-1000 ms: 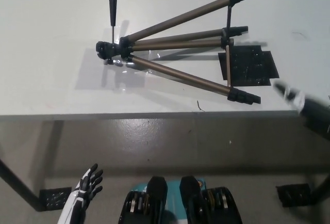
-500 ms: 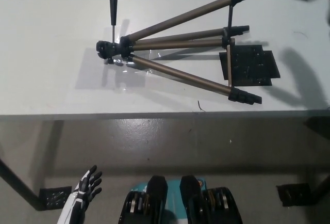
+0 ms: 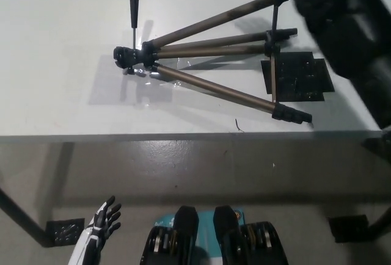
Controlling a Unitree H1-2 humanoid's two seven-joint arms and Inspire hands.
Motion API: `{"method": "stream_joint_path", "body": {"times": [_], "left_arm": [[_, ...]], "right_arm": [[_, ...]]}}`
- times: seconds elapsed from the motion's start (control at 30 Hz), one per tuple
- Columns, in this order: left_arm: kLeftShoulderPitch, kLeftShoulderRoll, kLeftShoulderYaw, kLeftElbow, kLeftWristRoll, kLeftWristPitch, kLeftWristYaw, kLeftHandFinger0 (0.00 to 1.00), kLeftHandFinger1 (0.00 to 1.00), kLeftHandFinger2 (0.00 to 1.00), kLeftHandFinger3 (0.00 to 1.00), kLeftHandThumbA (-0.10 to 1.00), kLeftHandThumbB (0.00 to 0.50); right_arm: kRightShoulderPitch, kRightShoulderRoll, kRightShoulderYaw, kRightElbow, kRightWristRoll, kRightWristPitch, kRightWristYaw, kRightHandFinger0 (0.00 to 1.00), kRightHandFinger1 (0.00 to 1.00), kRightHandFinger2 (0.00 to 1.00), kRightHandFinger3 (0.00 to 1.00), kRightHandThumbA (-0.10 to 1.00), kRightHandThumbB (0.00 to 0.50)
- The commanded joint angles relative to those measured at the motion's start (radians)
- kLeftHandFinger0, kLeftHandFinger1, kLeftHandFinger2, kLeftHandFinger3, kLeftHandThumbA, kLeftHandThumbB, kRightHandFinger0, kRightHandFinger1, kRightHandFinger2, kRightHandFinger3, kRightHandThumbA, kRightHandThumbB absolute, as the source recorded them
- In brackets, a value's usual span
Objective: A tripod lies near the right hand side of the table and the robot grab a leg of the tripod using its right hand and put it up right.
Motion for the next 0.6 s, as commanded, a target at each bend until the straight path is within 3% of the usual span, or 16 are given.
{"method": "stream_joint_path", "body": {"times": [0.0,0.27,0.4,0.53,0.57], "left_arm": [[0.003,0.016,-0.008,-0.017,0.017,-0.049,-0.009,1.0,1.0,1.0,1.0,1.0,0.138],[0.001,0.021,-0.005,-0.024,0.036,-0.036,-0.001,1.0,1.0,1.0,1.0,1.0,0.131],[-0.027,0.024,0.001,-0.015,0.037,-0.019,0.001,1.0,1.0,1.0,1.0,1.0,0.032],[-0.012,0.024,0.003,-0.012,0.03,-0.024,-0.002,1.0,1.0,1.0,1.0,1.0,0.046],[-0.007,0.026,0.004,-0.008,0.025,-0.028,-0.004,1.0,1.0,1.0,1.0,1.0,0.028]], "right_arm": [[-0.235,0.12,0.117,0.221,-0.13,0.035,0.083,1.0,1.0,1.0,1.0,0.86,0.5],[-0.241,0.204,0.156,0.381,-0.104,0.008,0.068,1.0,1.0,1.0,1.0,0.88,0.5],[-0.22,0.224,0.163,0.403,-0.108,0.005,0.059,1.0,1.0,1.0,1.0,0.9,0.5],[-0.185,0.24,0.168,0.407,-0.115,0.018,0.062,1.0,1.0,1.0,1.0,0.86,0.5],[-0.173,0.242,0.179,0.405,-0.129,0.024,0.058,1.0,1.0,1.0,1.0,0.87,0.5]]}}
